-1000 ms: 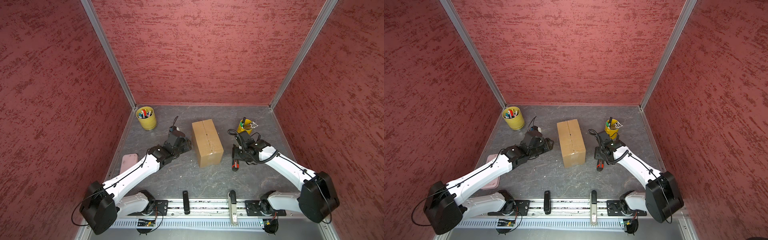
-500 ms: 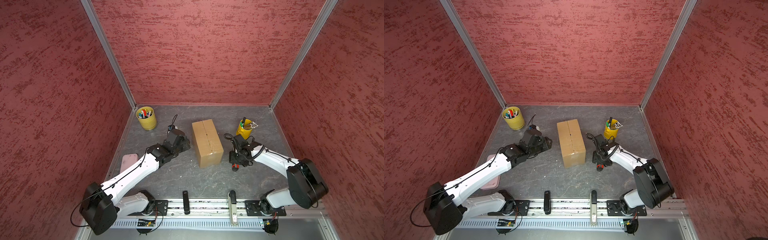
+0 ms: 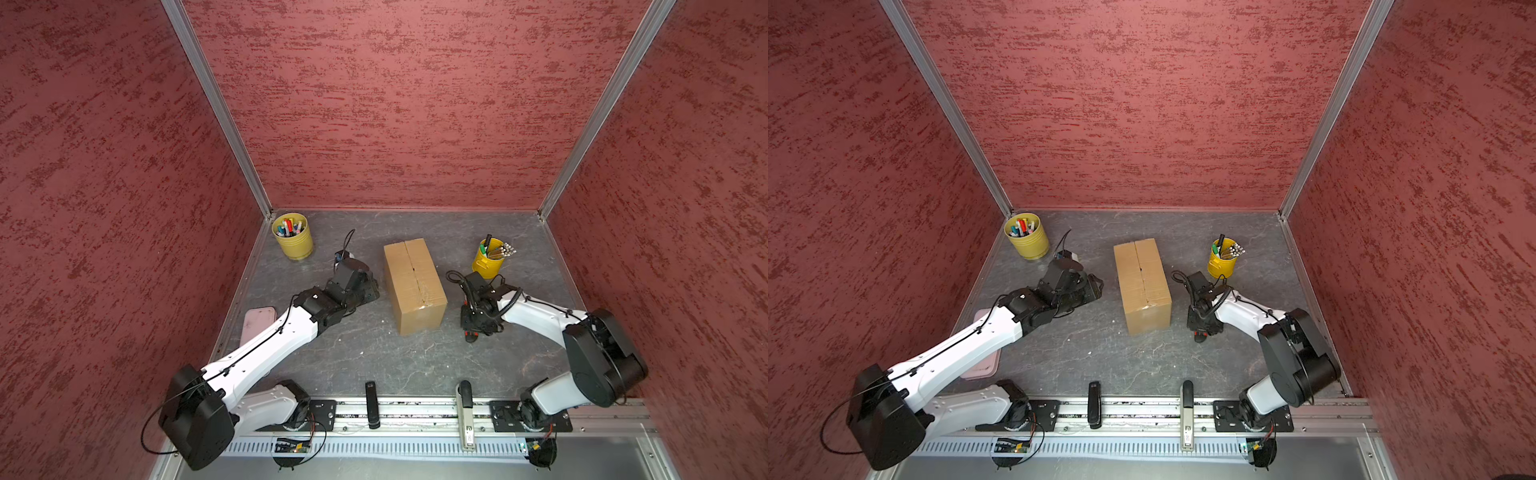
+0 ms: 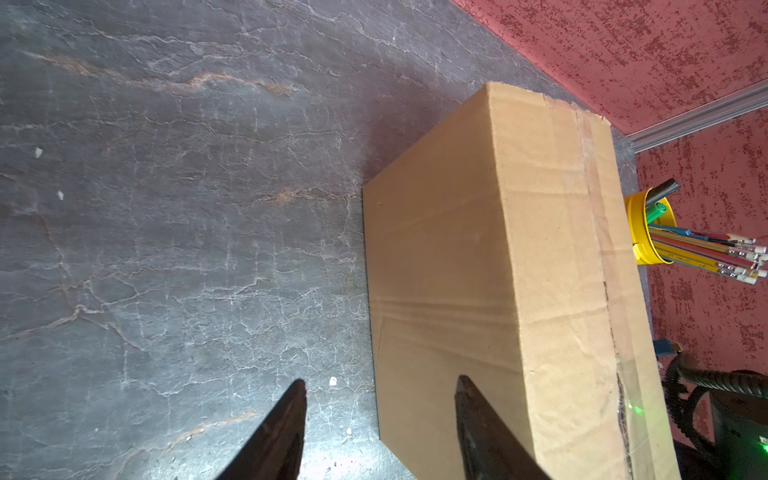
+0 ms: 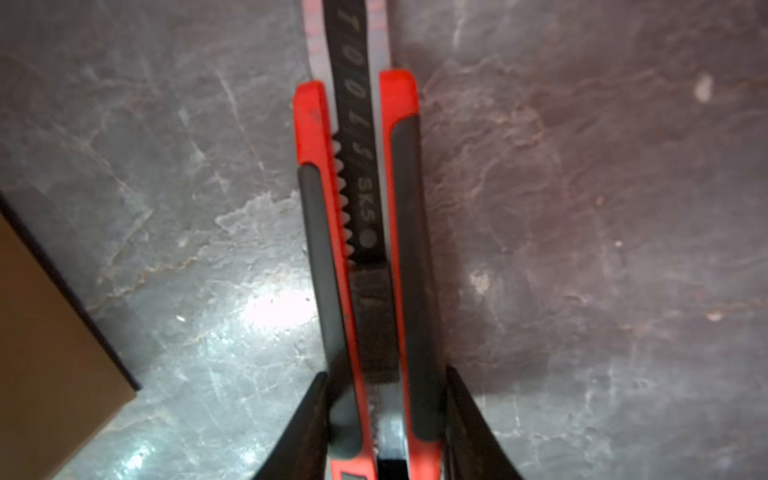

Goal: Unpack the express box

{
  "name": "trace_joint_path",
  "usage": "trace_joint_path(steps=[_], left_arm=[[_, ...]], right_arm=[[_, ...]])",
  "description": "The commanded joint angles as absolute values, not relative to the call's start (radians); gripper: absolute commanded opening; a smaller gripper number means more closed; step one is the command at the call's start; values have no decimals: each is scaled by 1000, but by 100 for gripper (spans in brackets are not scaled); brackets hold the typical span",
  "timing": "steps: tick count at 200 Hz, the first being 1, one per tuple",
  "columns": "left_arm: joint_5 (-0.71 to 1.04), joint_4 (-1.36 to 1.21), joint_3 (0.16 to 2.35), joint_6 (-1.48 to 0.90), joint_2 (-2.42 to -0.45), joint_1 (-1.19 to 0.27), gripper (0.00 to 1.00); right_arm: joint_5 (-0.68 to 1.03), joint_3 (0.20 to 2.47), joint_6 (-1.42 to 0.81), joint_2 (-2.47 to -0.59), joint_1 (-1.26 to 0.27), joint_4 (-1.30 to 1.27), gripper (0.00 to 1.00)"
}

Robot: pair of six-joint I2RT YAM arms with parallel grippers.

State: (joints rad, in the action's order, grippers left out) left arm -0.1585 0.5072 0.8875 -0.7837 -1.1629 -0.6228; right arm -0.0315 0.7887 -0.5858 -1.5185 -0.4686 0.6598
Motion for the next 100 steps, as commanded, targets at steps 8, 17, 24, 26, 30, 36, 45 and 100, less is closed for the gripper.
trace_joint_path(steps=[8,17,24,26,30,36,45,100], left_arm=[[-150,523,930,-748,-1137,-607,60],[-135,525,939,-743,-1137,-601,62],[-122,527,947,-740,-1137,-596,63],[-116,528,951,-739,-1137,-595,63],[-106,529,957,-736,-1137,-592,64],[-90,530,966,-731,-1136,-589,66],[-61,532,984,-724,-1142,-585,68],[74,479,1074,-703,-1218,-584,80]], right_arm=[[-74,790,-573,-1528,-471,680,22],[-76,804,-564,-1521,-471,697,19],[-77,819,-557,-1509,-471,715,18],[-77,820,-556,-1508,-471,718,18],[-78,828,-550,-1500,-471,727,17],[-78,842,-541,-1486,-471,748,16],[-81,864,-531,-1464,-470,780,15],[-120,1057,-483,-1338,-471,1004,13]])
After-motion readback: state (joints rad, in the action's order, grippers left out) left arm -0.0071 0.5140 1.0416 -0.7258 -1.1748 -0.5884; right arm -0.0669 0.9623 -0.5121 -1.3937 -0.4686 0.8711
